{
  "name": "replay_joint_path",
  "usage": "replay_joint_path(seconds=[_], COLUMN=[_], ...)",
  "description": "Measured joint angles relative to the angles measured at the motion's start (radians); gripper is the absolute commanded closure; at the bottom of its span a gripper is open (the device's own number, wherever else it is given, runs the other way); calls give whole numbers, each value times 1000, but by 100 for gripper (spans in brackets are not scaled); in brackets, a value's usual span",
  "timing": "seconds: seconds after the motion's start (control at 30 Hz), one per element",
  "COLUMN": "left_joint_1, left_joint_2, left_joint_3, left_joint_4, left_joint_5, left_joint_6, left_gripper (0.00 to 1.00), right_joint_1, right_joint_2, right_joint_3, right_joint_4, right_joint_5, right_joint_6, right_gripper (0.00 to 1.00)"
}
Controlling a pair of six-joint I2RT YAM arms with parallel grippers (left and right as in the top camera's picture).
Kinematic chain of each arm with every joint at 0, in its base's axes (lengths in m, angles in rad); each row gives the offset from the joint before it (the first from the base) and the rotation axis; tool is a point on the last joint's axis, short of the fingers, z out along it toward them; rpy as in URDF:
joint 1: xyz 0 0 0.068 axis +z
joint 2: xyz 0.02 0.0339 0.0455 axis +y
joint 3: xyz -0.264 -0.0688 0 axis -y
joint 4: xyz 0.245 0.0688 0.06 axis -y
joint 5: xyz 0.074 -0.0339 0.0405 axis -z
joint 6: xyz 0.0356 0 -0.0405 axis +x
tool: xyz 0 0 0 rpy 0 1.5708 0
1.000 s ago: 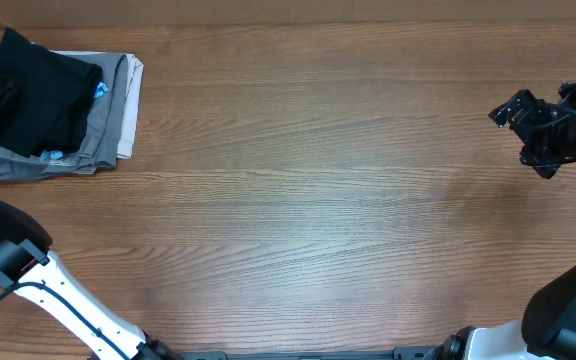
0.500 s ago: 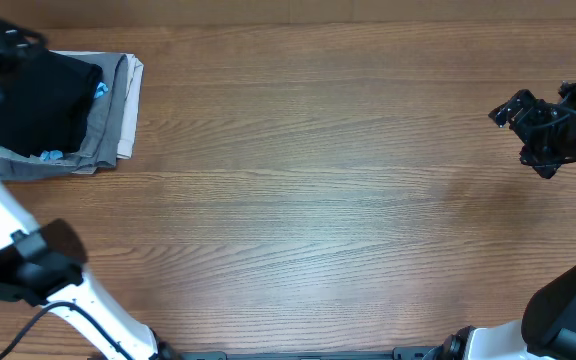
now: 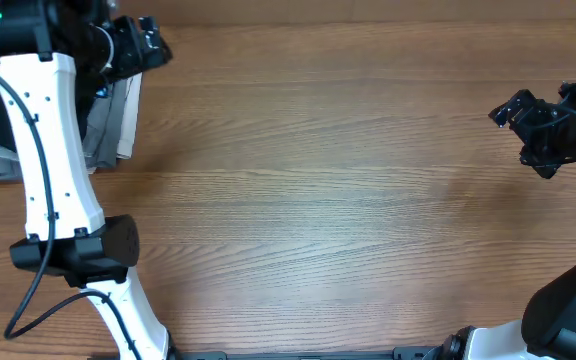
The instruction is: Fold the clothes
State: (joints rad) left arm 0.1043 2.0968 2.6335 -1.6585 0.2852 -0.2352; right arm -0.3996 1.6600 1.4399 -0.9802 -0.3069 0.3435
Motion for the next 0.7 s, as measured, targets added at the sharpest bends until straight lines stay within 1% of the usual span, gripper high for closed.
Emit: replay_joint_path(seconds=[0.17, 0.7], left_joint_1=[-28, -29], left_joint_2=[0, 0], left_joint_3=[0, 0], left_joint_4=[-15, -15], left_joint_5=[-28, -37], left_joint_6=[-2, -2], left_gripper=[0, 0], right_joint_1=[0, 0], right_joint_2=[0, 0], right_joint_3=[0, 0], right_joint_4=[-1, 0], right_joint_5=[0, 0], right_joint_6=[0, 0], right_gripper=[0, 0])
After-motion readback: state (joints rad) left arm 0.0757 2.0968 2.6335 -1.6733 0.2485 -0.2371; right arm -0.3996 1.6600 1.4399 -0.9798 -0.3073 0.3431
